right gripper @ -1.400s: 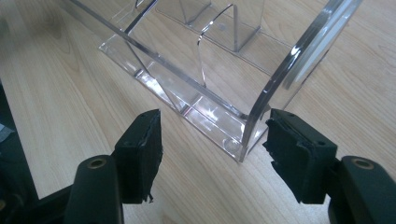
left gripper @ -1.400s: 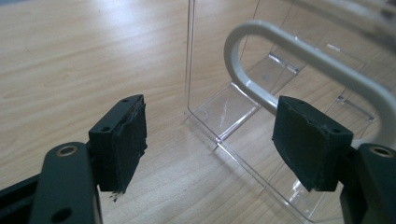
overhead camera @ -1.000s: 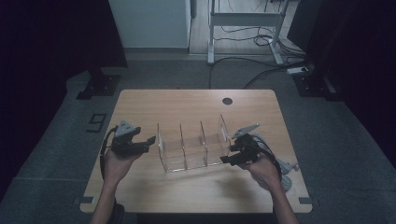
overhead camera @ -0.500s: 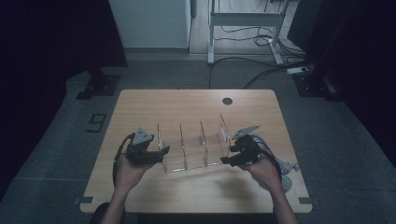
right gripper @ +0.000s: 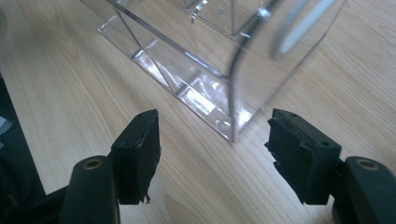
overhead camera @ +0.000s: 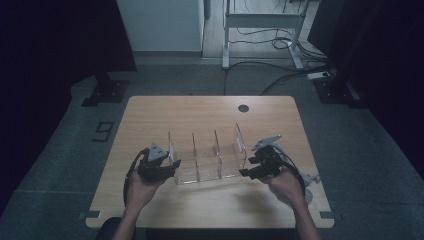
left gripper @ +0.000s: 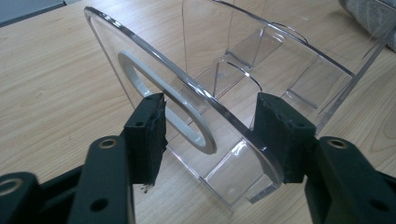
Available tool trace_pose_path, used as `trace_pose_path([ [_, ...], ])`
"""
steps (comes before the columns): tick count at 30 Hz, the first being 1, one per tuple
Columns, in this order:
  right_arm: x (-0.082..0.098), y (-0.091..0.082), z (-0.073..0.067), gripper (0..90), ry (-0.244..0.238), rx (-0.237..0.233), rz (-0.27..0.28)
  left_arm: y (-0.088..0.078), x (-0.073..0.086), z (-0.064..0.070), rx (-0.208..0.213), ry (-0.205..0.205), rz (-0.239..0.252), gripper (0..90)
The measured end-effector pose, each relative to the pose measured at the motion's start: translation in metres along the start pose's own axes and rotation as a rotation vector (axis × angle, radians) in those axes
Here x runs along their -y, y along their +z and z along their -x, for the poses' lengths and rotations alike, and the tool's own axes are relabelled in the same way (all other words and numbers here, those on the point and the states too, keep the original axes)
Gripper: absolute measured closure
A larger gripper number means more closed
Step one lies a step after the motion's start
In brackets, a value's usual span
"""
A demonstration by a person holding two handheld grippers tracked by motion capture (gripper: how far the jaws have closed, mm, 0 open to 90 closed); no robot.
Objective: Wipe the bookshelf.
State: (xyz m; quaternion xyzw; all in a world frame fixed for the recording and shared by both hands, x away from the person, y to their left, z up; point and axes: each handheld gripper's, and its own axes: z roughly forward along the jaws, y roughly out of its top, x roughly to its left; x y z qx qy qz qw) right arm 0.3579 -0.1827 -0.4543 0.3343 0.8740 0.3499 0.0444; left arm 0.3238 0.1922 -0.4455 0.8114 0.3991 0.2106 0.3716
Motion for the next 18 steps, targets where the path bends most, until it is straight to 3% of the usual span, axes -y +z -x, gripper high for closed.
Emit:
trace_pose_path([
  [5,0.007,-0.006,0.004,33.3,0.011,0.015,0.001,0.001,0.003,-0.008,-0.015,-0.005,-0.008,59.5],
  [12,0.012,-0.019,0.012,32.5,0.022,0.050,0.019,0.002,0.005,-0.015,-0.002,-0.009,-0.012,64.7],
  [16,0.016,-0.027,0.017,31.8,0.032,0.087,0.025,0.002,0.007,-0.018,-0.016,0.002,-0.021,68.2],
  [18,0.019,-0.032,0.021,31.6,0.044,0.111,0.026,0.002,0.008,-0.021,-0.013,-0.012,-0.016,70.0],
])
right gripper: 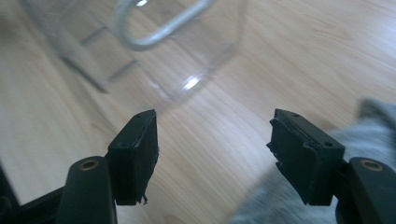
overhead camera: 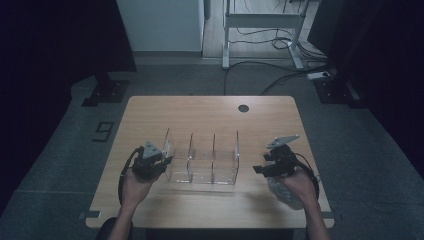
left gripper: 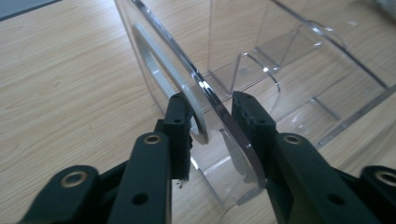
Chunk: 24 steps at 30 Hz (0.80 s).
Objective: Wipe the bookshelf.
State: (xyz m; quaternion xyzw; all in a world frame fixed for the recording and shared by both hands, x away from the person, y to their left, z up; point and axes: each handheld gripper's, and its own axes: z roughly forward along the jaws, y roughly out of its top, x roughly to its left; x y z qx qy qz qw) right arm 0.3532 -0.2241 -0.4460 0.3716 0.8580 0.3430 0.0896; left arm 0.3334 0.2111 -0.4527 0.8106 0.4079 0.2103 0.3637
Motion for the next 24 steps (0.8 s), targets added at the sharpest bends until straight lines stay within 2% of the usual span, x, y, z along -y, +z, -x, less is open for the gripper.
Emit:
trace_pose_path([
  [3,0.005,-0.007,0.008,31.4,0.021,0.050,0.003,-0.001,0.000,-0.002,-0.009,-0.007,-0.002,71.9],
  [9,0.017,-0.018,0.022,31.4,0.068,0.106,0.003,-0.001,0.001,-0.007,-0.015,-0.017,0.001,75.0],
  [13,0.024,-0.018,0.028,31.4,0.090,0.136,-0.020,-0.001,0.002,-0.011,-0.027,-0.029,0.006,77.4],
  [19,0.036,-0.006,0.035,29.5,0.128,0.159,-0.084,0.000,0.002,-0.015,-0.036,-0.040,0.011,80.5],
  [24,0.045,0.004,0.041,23.2,0.177,0.142,-0.122,-0.001,0.003,-0.016,-0.033,-0.046,0.018,79.7],
])
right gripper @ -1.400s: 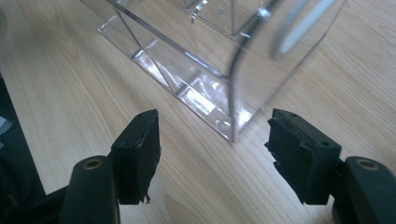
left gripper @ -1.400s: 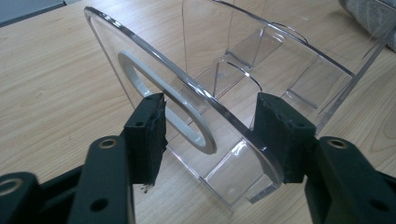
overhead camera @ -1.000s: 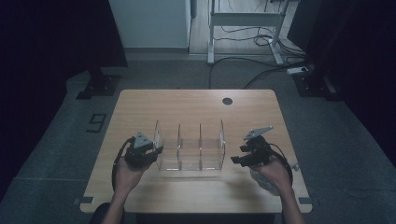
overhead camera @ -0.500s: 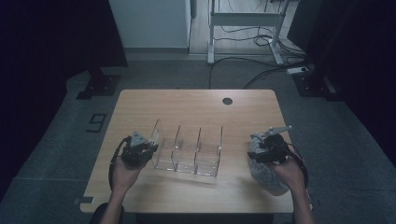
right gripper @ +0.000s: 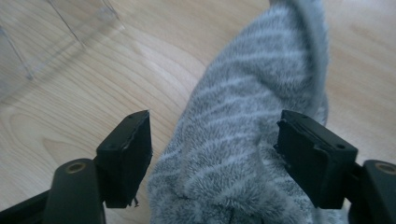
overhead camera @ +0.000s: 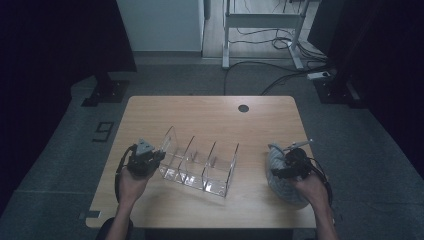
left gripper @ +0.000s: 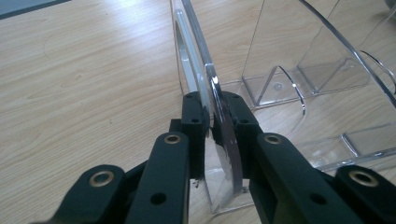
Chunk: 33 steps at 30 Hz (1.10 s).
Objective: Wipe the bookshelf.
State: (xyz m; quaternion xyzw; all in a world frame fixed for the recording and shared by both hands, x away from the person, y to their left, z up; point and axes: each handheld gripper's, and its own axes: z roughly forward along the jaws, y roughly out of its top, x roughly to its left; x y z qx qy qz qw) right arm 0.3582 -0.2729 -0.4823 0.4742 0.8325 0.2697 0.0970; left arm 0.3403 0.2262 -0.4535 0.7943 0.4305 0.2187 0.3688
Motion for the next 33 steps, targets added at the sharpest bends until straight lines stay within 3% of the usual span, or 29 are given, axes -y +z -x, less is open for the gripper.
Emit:
trace_pose_path([
  [5,0.007,0.018,0.002,21.9,0.007,0.017,-0.075,-0.008,0.001,-0.002,0.014,-0.009,0.022,72.0],
  [10,0.014,0.035,0.002,26.1,-0.042,0.075,-0.149,-0.010,0.004,-0.004,0.031,-0.011,0.034,72.9],
  [17,0.018,0.034,0.001,46.6,-0.053,0.095,-0.118,-0.009,0.003,0.000,0.007,0.010,0.030,77.4],
  [23,0.017,0.030,0.003,61.8,-0.007,0.101,-0.126,-0.007,0.001,0.000,-0.022,-0.002,0.030,80.3],
  [28,0.017,0.024,0.004,64.8,0.010,0.091,-0.109,-0.005,0.000,-0.002,-0.023,-0.002,0.028,81.5],
  [33,0.012,0.008,0.002,65.1,0.026,0.066,-0.032,-0.004,-0.002,-0.003,-0.021,0.002,0.023,82.5],
])
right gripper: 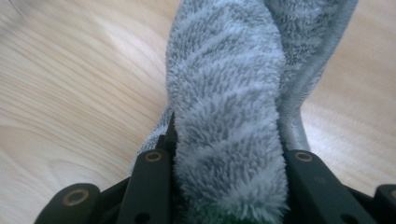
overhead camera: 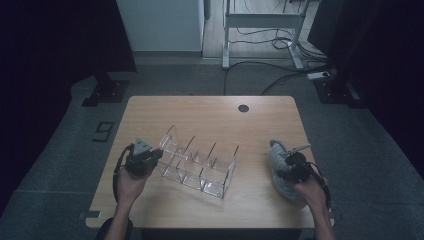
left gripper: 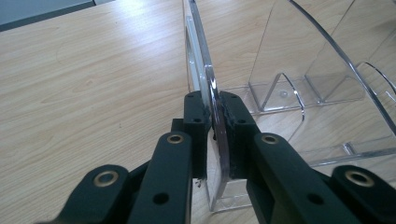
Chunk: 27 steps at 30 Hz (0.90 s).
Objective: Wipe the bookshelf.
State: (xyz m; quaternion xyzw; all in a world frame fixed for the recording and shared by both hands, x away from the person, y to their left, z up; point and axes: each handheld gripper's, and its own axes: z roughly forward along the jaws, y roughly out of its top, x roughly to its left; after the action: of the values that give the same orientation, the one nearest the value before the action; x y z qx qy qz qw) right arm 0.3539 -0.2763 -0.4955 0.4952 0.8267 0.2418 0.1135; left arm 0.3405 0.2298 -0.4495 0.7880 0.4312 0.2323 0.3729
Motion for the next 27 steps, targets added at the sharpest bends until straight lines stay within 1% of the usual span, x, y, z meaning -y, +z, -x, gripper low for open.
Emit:
trace_pose_path([
  [2,-0.003,-0.007,-0.002,65.1,-0.002,-0.020,0.036,0.001,-0.001,-0.001,0.000,0.002,-0.003,83.0],
  [3,-0.004,-0.010,-0.003,65.1,-0.004,-0.022,0.051,0.001,-0.001,-0.001,0.002,0.001,-0.007,83.3],
  [7,-0.012,-0.022,-0.012,64.9,-0.019,-0.059,0.109,0.003,-0.002,-0.002,0.010,0.001,-0.004,84.2],
  [8,-0.014,-0.024,-0.014,64.9,-0.024,-0.075,0.119,0.003,-0.003,-0.002,0.011,0.004,-0.005,84.2],
  [11,-0.020,-0.030,-0.023,64.8,-0.044,-0.097,0.148,0.003,-0.003,-0.003,0.018,0.006,-0.006,84.5],
  [15,-0.029,-0.036,-0.036,64.6,-0.075,-0.152,0.187,0.004,-0.003,-0.004,0.023,0.005,0.000,84.7],
  [16,-0.031,-0.037,-0.040,64.5,-0.085,-0.165,0.190,0.004,-0.003,-0.004,0.024,0.006,0.000,84.7],
  [20,-0.041,-0.037,-0.057,64.5,-0.125,-0.191,0.209,0.004,-0.003,-0.004,0.027,0.007,0.002,84.7],
  [22,-0.045,-0.036,-0.063,64.5,-0.139,-0.201,0.212,0.004,-0.003,-0.005,0.036,0.003,0.003,84.6],
  [24,-0.049,-0.033,-0.068,64.5,-0.152,-0.211,0.211,0.004,-0.002,-0.006,0.044,-0.003,0.005,84.5],
  [27,-0.055,-0.027,-0.076,64.3,-0.170,-0.209,0.213,0.005,-0.003,-0.006,0.042,0.001,0.005,84.6],
])
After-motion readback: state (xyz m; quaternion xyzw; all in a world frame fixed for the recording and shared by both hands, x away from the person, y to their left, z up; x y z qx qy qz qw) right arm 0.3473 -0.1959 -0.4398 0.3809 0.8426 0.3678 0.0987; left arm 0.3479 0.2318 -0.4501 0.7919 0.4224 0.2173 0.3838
